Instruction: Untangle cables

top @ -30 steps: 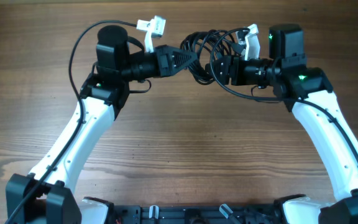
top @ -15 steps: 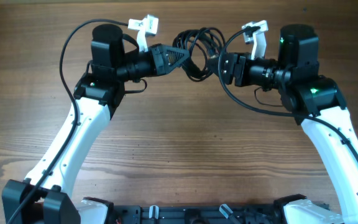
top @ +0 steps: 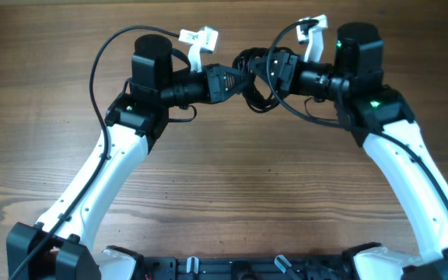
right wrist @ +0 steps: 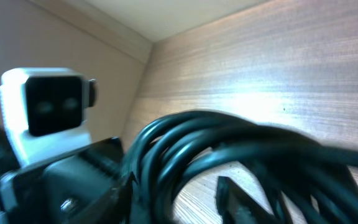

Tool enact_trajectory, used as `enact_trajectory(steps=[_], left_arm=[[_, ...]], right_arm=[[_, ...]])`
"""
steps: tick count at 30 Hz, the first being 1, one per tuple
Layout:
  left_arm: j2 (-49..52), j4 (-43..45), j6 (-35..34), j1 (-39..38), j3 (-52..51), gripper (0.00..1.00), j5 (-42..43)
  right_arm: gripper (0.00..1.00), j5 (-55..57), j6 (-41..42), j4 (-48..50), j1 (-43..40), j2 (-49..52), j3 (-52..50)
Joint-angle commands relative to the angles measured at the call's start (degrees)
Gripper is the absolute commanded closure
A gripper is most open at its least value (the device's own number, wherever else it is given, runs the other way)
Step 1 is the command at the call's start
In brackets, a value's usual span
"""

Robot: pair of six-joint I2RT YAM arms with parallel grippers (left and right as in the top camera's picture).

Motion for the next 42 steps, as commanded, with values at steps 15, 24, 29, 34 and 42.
enact_trajectory(steps=[15,24,29,34,42], left_arm=[[-1.66,-9.88,1.36,-0.42,1.6,0.96,-14.8],[-1.66,-16.02,1.6,-0.44,1.6,0.96,-18.29],[-1.66,-19.15,4.92,-0.44,1.6,0.96,-15.45],[-1.73,-13.79,6.56,-0.24,1.6,0.96,-5.25],[-1.79,1.49,-8.11,3.3,1.6,0.96,-5.81]], right_arm=[[0.96,-6.97,4.57,3.52,-8.79,-4.11,-0.59],[0.96,-21.66,11.28,9.03,-22.23,-6.23,-0.61],[0.96,-16.68,9.25,8.13,-24.13,-5.88,-0.68],[0.96,-3.04,3.02,-2.47,-23.87,-4.42,-0.68],[0.96,8.94,-7.21,-21.18,-23.78,-1.11,-0.76]])
